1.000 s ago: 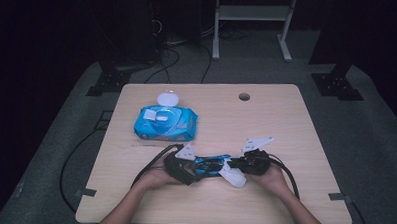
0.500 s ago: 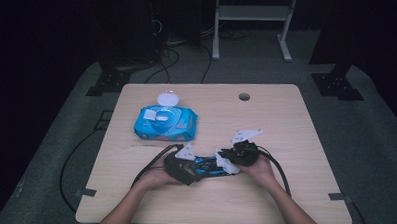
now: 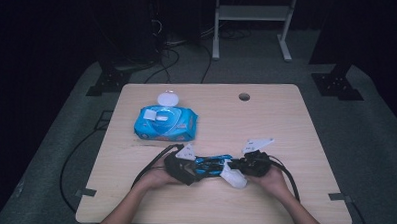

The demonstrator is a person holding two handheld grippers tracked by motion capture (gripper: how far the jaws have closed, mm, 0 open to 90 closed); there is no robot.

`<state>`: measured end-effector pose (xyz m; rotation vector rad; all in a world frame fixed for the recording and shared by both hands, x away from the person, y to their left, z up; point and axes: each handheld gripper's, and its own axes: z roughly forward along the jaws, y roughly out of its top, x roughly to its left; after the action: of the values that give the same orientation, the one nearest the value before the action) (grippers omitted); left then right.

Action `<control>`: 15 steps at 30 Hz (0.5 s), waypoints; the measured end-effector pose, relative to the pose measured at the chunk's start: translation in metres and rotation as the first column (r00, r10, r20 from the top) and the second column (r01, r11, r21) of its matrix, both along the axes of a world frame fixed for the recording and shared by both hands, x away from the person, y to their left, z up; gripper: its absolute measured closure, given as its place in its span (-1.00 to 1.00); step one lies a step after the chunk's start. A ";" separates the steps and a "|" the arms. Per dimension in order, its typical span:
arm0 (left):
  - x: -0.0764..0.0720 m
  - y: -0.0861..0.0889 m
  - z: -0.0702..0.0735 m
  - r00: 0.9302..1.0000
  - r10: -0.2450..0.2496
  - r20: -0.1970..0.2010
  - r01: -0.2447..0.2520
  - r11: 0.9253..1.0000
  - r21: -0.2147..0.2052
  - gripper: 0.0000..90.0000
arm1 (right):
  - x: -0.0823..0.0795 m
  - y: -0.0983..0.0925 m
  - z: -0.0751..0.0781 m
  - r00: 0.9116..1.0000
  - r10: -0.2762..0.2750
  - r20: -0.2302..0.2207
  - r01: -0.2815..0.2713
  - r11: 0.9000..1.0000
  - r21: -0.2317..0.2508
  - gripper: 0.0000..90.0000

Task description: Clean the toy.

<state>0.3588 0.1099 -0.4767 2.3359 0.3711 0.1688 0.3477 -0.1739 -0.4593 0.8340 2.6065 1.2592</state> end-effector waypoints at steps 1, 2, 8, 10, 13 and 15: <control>0.000 0.000 0.000 1.000 -0.002 0.001 0.002 1.000 0.003 -0.46 | -0.003 0.006 0.002 1.000 0.015 0.022 -0.015 1.000 -0.026 0.86; 0.000 0.000 0.000 1.000 -0.001 0.001 0.001 1.000 0.003 -0.46 | -0.004 0.007 0.002 0.999 0.021 0.032 -0.019 0.999 -0.036 0.86; 0.000 0.000 0.000 1.000 0.000 0.001 0.000 1.000 0.001 -0.46 | 0.000 -0.014 -0.004 0.999 -0.033 -0.011 0.033 0.999 -0.029 0.86; 0.000 -0.001 0.000 1.000 -0.001 0.000 0.001 1.000 0.005 -0.46 | 0.003 -0.017 -0.004 0.999 -0.054 -0.008 0.053 0.997 -0.047 0.87; 0.000 -0.001 0.000 1.000 0.002 0.000 -0.002 1.000 0.004 -0.46 | 0.007 -0.011 -0.001 0.998 -0.065 0.007 0.065 0.997 -0.050 0.87; 0.000 -0.002 0.000 1.000 0.003 -0.001 -0.003 1.000 0.002 -0.46 | 0.015 0.000 0.001 0.998 -0.066 0.009 0.066 0.997 -0.036 0.87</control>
<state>0.3588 0.1083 -0.4765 2.3373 0.3752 0.1701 0.3632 -0.1744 -0.4585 0.8993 2.5649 1.1922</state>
